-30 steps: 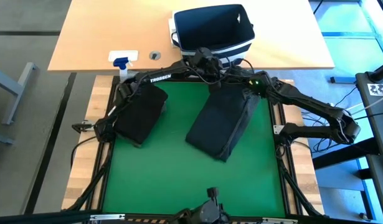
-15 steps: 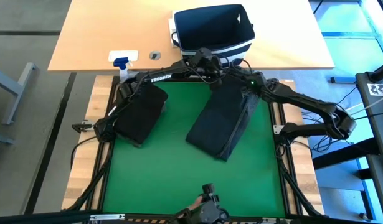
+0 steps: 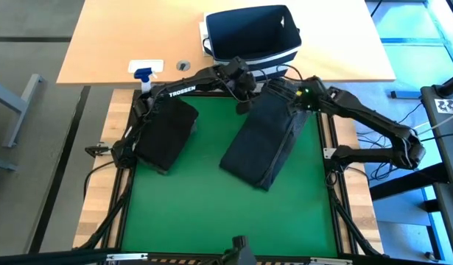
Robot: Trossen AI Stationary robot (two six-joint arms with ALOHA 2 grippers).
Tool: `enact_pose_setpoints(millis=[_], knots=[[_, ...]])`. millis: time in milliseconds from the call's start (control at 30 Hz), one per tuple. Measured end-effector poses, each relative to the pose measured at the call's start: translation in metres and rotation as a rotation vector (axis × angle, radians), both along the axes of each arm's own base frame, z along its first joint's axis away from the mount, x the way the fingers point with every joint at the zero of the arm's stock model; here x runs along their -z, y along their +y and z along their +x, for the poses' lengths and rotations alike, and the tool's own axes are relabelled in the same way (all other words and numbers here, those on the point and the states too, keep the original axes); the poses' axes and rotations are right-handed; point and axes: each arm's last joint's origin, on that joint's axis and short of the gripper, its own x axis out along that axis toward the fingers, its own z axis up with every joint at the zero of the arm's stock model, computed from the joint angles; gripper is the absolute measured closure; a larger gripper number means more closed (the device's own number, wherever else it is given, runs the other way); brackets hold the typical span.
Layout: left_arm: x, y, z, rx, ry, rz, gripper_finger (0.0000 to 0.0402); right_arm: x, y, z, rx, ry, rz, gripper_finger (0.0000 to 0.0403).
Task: Fold Laundry from Bin
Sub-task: Fold the blue pants
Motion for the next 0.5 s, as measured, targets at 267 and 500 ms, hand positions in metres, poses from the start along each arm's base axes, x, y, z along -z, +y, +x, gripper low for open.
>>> enact_pose_setpoints(millis=[267,500], knots=[[0.032,-0.034,-0.004,0.192,0.204,-0.171,0.0255,0.016,0.044,0.036,-0.363,-0.254,0.076,0.0159],[0.083,-0.068,-0.005,0.232,0.353,-0.274,0.0255,0.07,0.092,0.058,-0.484,-0.29,0.171,0.0159]])
